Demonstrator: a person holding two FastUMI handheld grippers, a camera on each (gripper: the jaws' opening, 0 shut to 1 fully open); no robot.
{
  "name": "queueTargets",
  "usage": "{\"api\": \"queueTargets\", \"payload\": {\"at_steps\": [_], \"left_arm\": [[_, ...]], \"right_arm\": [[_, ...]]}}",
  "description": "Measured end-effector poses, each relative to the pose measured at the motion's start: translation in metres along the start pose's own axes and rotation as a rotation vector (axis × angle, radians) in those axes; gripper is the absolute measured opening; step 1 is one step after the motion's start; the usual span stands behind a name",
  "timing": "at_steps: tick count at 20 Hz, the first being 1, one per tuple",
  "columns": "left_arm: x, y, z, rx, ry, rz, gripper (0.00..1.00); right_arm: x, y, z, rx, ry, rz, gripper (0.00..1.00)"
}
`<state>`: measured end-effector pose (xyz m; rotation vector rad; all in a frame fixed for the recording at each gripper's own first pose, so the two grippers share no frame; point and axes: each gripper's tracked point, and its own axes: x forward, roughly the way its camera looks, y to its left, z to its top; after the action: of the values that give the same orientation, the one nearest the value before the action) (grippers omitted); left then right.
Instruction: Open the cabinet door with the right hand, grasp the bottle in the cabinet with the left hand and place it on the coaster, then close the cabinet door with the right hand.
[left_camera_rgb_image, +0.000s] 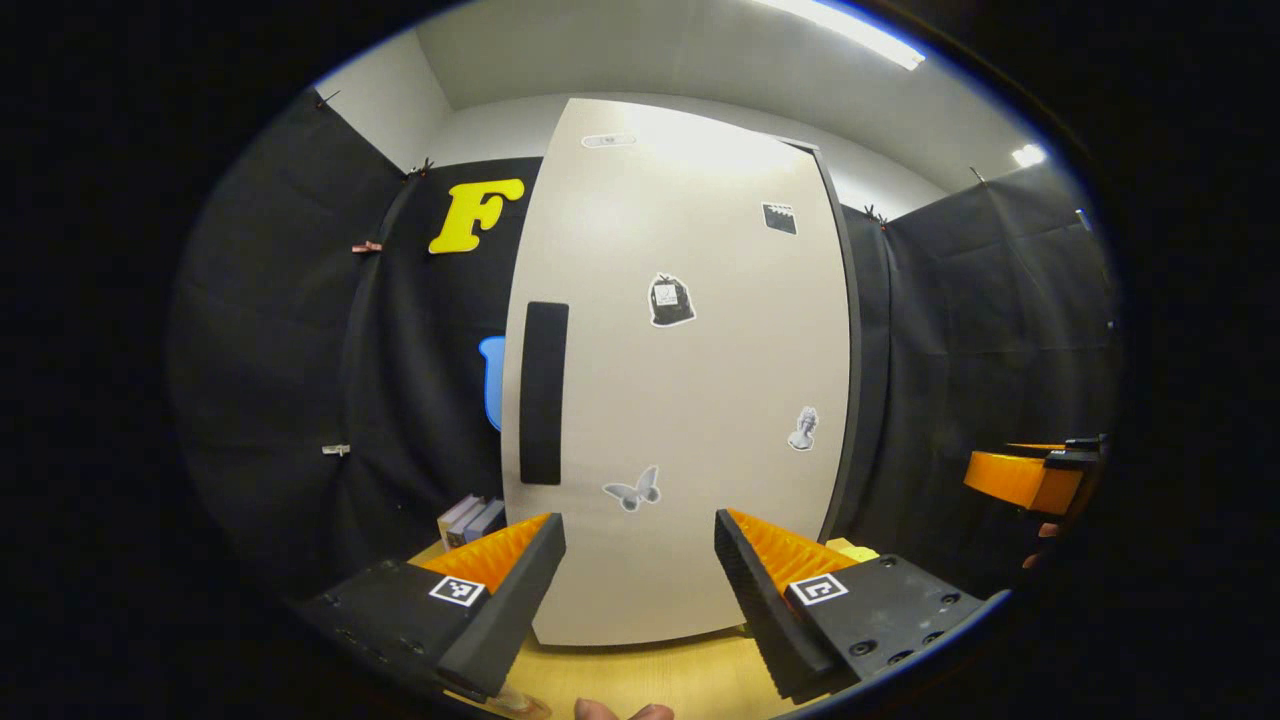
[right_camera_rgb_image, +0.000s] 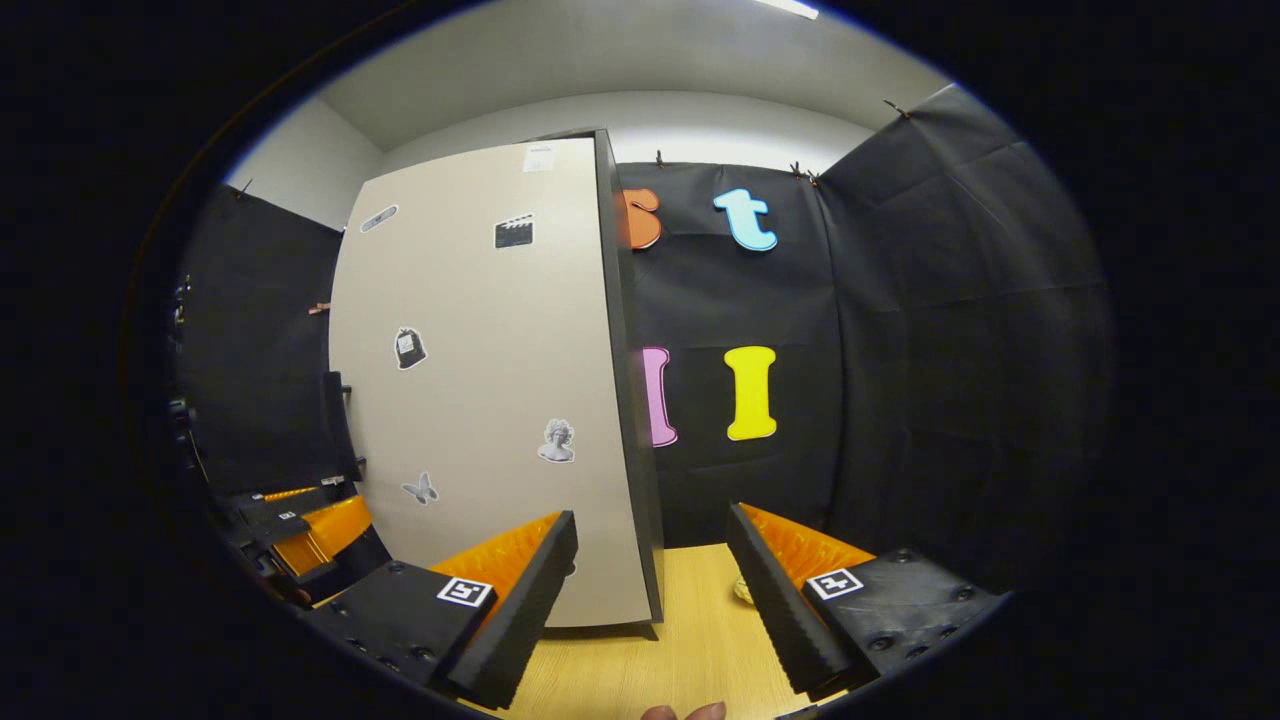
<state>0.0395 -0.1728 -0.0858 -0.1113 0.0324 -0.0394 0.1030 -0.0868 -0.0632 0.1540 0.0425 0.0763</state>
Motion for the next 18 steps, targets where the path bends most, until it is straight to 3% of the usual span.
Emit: {"api": "queueTargets", "payload": {"at_steps": [8, 18], "left_arm": [[0.011, -0.008, -0.022, 0.073, 0.034, 0.062, 0.95], [0.018, -0.011, -0.037, 0.072, 0.047, 0.134, 0.95]], "right_arm": [[0.020, -0.021, -0.024, -0.006, 0.036, 0.041, 0.97], [0.029, -0.022, -0.030, -0.012, 0.047, 0.104, 0.98]]}}
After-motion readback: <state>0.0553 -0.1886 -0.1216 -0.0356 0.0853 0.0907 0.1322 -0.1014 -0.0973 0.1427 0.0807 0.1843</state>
